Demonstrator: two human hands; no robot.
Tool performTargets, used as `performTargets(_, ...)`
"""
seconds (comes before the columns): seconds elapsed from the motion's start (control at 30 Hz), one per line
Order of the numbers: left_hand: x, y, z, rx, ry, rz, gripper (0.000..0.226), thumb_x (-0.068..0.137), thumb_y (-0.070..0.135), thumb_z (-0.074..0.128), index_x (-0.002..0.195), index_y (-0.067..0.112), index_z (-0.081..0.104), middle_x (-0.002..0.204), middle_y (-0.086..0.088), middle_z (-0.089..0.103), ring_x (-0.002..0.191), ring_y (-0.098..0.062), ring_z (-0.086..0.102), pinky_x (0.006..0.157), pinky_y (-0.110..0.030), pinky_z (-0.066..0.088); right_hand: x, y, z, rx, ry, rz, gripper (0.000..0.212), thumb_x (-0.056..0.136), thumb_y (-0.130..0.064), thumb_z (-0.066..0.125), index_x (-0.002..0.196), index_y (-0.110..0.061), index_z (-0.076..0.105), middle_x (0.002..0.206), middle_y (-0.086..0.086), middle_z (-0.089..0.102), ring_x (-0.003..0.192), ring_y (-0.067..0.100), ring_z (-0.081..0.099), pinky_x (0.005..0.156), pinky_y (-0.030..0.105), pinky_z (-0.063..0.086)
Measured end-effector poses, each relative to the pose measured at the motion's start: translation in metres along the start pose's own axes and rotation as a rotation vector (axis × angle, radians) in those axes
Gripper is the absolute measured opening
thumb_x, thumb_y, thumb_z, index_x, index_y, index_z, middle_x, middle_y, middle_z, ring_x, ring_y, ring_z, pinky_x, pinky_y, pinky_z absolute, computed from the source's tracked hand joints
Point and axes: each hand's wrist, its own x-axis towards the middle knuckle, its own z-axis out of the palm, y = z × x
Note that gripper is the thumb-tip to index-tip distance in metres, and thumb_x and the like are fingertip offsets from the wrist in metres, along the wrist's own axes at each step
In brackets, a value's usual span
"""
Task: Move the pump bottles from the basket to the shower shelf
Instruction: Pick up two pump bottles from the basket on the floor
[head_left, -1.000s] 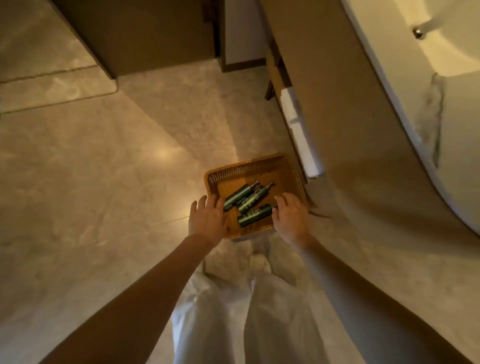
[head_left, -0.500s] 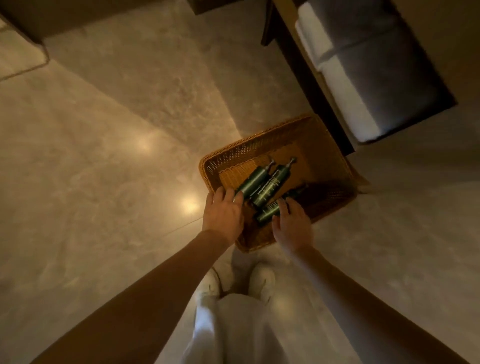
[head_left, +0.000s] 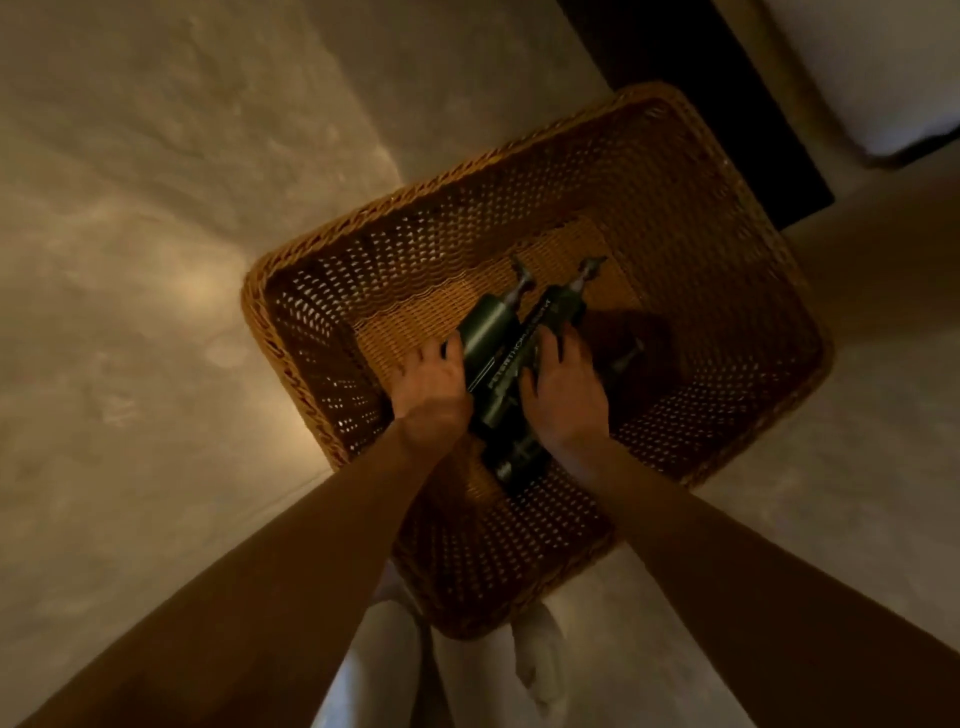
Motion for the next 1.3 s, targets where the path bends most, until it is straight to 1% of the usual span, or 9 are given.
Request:
performTargets(0.17, 0.04, -0.005, 0.019, -0.366, 0.022, -0.073, 0.07, 0.078, 0.025, 0.073, 0.138, 0.017, 0.038, 0.127, -0.014, 0.05, 0.112, -0.03, 0.053, 0.087, -0.037, 0.047, 0.02, 0.016, 0.018, 0.139, 0.098, 0.063, 0.062, 0.093, -0.027, 0.046, 0.146, -0.01, 0.019, 0.154, 0.021, 0.016, 0.142, 0.033, 0.016, 0.114, 0.043, 0.022)
performTargets(0.3, 0.041, -0.005, 0.016, -0.55, 0.052, -0.112, 0.071, 0.072, 0.018, 0.078, 0.134, 0.018, 0.044, 0.125, -0.012, 0.054, 0.109, -0.029, 0.057, 0.088, -0.039, 0.053, 0.024, 0.013, 0.016, 0.231, 0.117, 0.142, 0.066, 0.093, -0.032, 0.047, 0.146, -0.007, 0.016, 0.153, 0.021, 0.016, 0.141, 0.034, 0.019, 0.112, 0.042, 0.026)
performTargets(0.43, 0.023, -0.003, 0.003, -0.55, 0.138, -0.099, 0.069, 0.074, 0.018, 0.076, 0.134, 0.015, 0.043, 0.124, -0.013, 0.051, 0.11, -0.029, 0.054, 0.082, -0.033, 0.045, 0.025, 0.003, 0.013, 0.377, 0.069, 0.25, 0.079, 0.089, -0.039, 0.054, 0.147, -0.007, 0.011, 0.153, 0.019, 0.018, 0.141, 0.033, 0.021, 0.11, 0.047, 0.032)
performTargets(0.53, 0.006, -0.003, -0.008, -0.584, 0.22, -0.061, 0.071, 0.073, 0.019, 0.077, 0.135, 0.016, 0.042, 0.124, -0.012, 0.051, 0.109, -0.027, 0.054, 0.086, -0.036, 0.047, 0.033, -0.009, 0.013, 0.459, 0.011, 0.38, 0.09, 0.085, -0.041, 0.062, 0.146, -0.005, 0.007, 0.151, 0.019, 0.024, 0.137, 0.034, 0.029, 0.104, 0.045, 0.037)
performTargets(0.67, -0.007, -0.007, -0.013, -0.677, 0.246, -0.044, 0.075, 0.072, 0.02, 0.078, 0.137, 0.016, 0.041, 0.127, -0.01, 0.05, 0.109, -0.023, 0.053, 0.09, -0.036, 0.047, 0.049, -0.025, 0.02, 0.698, -0.081, 0.654, 0.077, 0.079, -0.039, 0.069, 0.135, -0.003, 0.031, 0.131, 0.019, 0.051, 0.115, 0.034, 0.054, 0.086, 0.038, 0.047)
performTargets(0.83, -0.011, -0.015, -0.017, -0.748, 0.245, -0.056, 0.079, 0.068, 0.03, 0.077, 0.136, 0.017, 0.042, 0.126, -0.01, 0.056, 0.11, -0.025, 0.057, 0.091, -0.045, 0.051, 0.057, -0.034, 0.018, 0.901, -0.117, 0.859, 0.064, 0.075, -0.036, 0.075, 0.123, -0.004, 0.046, 0.125, 0.017, 0.055, 0.108, 0.036, 0.058, 0.079, 0.04, 0.049)
performTargets(0.97, -0.021, -0.017, -0.032, -0.797, 0.231, -0.069, 0.082, 0.066, 0.031, 0.078, 0.138, 0.021, 0.04, 0.131, -0.009, 0.054, 0.116, -0.026, 0.055, 0.097, -0.047, 0.049, 0.048, -0.034, 0.002, 0.902, -0.107, 0.798, 0.057, 0.073, -0.033, 0.077, 0.114, -0.003, 0.052, 0.113, 0.013, 0.06, 0.1, 0.033, 0.061, 0.072, 0.034, 0.047)
performTargets(1.07, -0.042, -0.014, -0.054, -0.804, 0.227, -0.083, 0.082, 0.068, 0.022, 0.08, 0.138, 0.02, 0.04, 0.133, -0.01, 0.052, 0.117, -0.026, 0.053, 0.099, -0.046, 0.047, 0.026, -0.04, -0.026, 0.938, -0.07, 0.765, 0.044, 0.069, -0.03, 0.079, 0.102, -0.009, 0.059, 0.106, 0.01, 0.067, 0.088, 0.026, 0.064, 0.077, 0.035, 0.053)
performTargets(1.3, -0.13, 0.007, -0.145, -0.873, 0.294, -0.12, 0.081, 0.064, 0.02, 0.083, 0.134, 0.021, 0.043, 0.125, -0.01, 0.059, 0.111, -0.027, 0.059, 0.093, -0.048, 0.051, -0.065, -0.062, -0.156, 0.931, 0.035, 0.548, 0.057, 0.066, -0.023, 0.079, 0.116, -0.014, 0.055, 0.113, 0.005, 0.06, 0.099, 0.02, 0.06, 0.084, 0.033, 0.048)
